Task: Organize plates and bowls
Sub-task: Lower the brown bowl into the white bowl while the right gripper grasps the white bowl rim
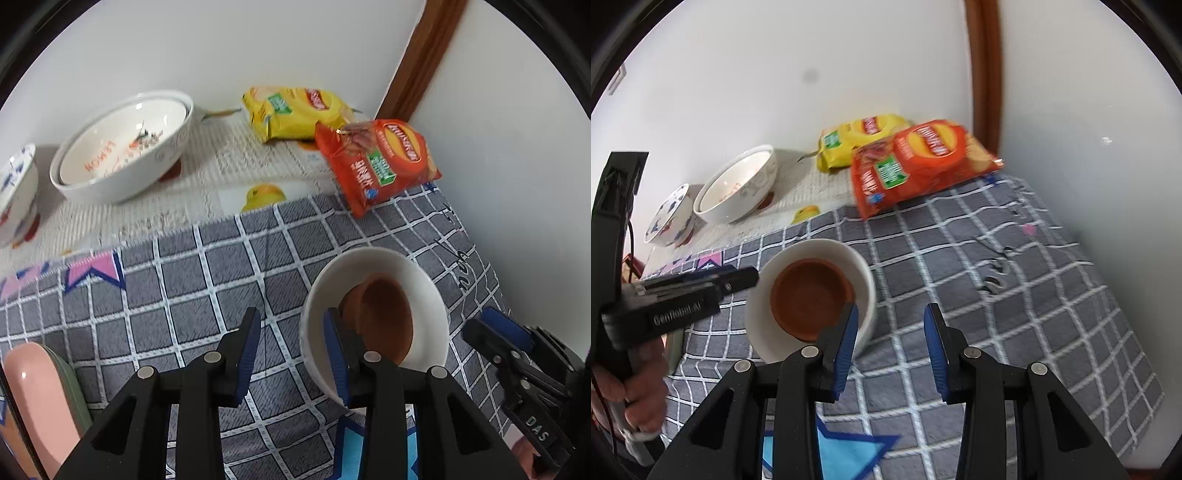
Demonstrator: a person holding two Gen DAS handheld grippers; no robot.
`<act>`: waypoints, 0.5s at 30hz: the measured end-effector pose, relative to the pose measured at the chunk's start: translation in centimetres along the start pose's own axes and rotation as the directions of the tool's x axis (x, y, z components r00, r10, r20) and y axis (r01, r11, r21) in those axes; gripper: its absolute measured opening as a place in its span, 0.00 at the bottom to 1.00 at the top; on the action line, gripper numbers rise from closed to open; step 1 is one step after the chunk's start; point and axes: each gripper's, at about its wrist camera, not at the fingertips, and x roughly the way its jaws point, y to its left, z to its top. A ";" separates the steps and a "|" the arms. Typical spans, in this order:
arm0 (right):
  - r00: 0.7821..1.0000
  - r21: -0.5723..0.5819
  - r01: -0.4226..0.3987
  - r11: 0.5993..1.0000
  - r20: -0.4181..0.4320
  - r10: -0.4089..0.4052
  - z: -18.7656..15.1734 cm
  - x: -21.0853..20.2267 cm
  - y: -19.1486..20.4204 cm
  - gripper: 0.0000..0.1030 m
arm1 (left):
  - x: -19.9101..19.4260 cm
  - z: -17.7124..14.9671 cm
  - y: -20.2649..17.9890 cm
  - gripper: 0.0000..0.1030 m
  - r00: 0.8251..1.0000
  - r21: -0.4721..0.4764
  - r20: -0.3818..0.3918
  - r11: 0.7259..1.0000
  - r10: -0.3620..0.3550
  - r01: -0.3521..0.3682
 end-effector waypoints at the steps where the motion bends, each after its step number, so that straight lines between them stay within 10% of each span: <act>1: 1.000 -0.002 -0.004 1.000 -0.004 0.004 0.0 0.3 0.1 0.36 | 0.3 0.0 0.0 0.32 1.000 0.004 -0.007 1.000 0.006 -0.006; 15: 0.991 0.025 0.036 0.999 -0.130 -0.033 0.7 5.4 0.3 0.23 | 3.5 -0.6 -0.7 0.32 0.995 0.034 -0.077 0.997 0.066 -0.064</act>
